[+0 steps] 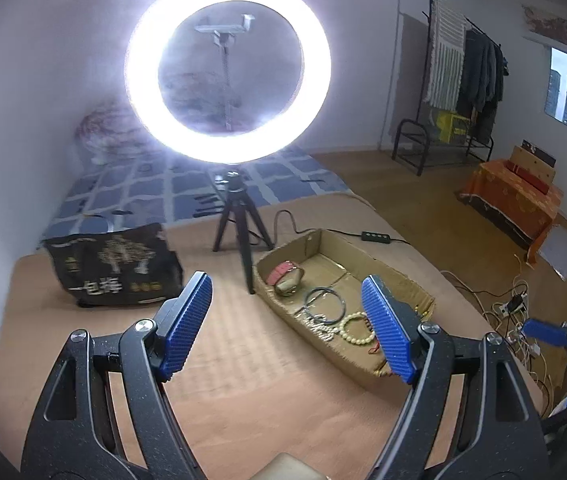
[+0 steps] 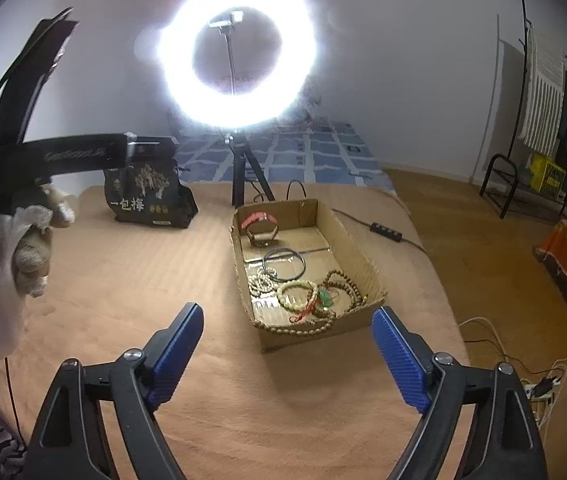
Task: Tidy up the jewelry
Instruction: 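Withdraw both open tools from the box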
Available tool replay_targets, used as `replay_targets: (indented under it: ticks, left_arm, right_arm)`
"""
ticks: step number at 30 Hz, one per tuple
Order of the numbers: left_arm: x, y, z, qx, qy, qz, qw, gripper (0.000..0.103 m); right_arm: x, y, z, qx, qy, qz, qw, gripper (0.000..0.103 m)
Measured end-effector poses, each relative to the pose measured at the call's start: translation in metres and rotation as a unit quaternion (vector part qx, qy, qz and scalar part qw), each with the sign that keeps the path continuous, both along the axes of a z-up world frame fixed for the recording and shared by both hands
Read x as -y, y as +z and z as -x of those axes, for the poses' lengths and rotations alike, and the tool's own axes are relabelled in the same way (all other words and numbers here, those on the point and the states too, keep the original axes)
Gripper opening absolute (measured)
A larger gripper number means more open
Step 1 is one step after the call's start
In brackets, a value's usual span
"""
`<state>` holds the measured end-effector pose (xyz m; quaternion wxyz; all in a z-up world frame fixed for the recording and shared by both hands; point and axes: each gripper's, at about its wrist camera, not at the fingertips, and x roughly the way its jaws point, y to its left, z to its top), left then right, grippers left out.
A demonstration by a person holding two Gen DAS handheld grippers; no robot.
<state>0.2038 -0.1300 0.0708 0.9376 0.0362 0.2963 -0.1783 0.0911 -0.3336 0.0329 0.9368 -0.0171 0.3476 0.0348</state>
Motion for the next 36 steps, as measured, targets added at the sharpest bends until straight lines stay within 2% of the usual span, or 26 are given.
replay_targets:
  ticks: [2, 5, 8, 13, 18, 25, 31, 36]
  left_arm:
    - [-0.012, 0.007, 0.011, 0.003, 0.008, 0.003, 1.0000, 0.080]
    - [-0.030, 0.015, 0.026, 0.007, 0.021, 0.008, 0.9997, 0.086]
    - [-0.046, 0.022, 0.045, 0.018, 0.034, 0.007, 0.9992, 0.089]
    - [-0.069, 0.035, 0.075, 0.034, 0.050, 0.007, 0.9982, 0.089]
    - [-0.093, 0.036, 0.107, 0.049, 0.072, 0.009, 0.9962, 0.100]
    - [-0.103, 0.027, 0.138, 0.051, 0.085, 0.003, 0.9951, 0.103]
    - [-0.102, 0.015, 0.154, 0.056, 0.100, -0.013, 0.9933, 0.103]
    - [-0.098, 0.010, 0.156, 0.062, 0.096, -0.022, 0.9932, 0.103]
  right_arm:
    - [-0.003, 0.007, 0.005, 0.003, 0.003, 0.001, 1.000, 0.093]
    - [-0.012, 0.018, 0.012, 0.008, 0.009, 0.009, 1.000, 0.094]
    - [-0.020, 0.029, 0.020, 0.015, 0.007, 0.029, 0.999, 0.102]
    - [-0.027, 0.047, 0.034, 0.027, -0.005, 0.031, 0.999, 0.103]
    - [-0.033, 0.058, 0.043, 0.030, -0.018, 0.021, 0.999, 0.103]
    - [-0.045, 0.059, 0.052, 0.043, -0.041, 0.005, 0.998, 0.103]
    - [-0.060, 0.052, 0.059, 0.063, -0.048, 0.023, 0.997, 0.103]
    - [-0.066, 0.041, 0.054, 0.061, -0.047, 0.028, 0.997, 0.103]
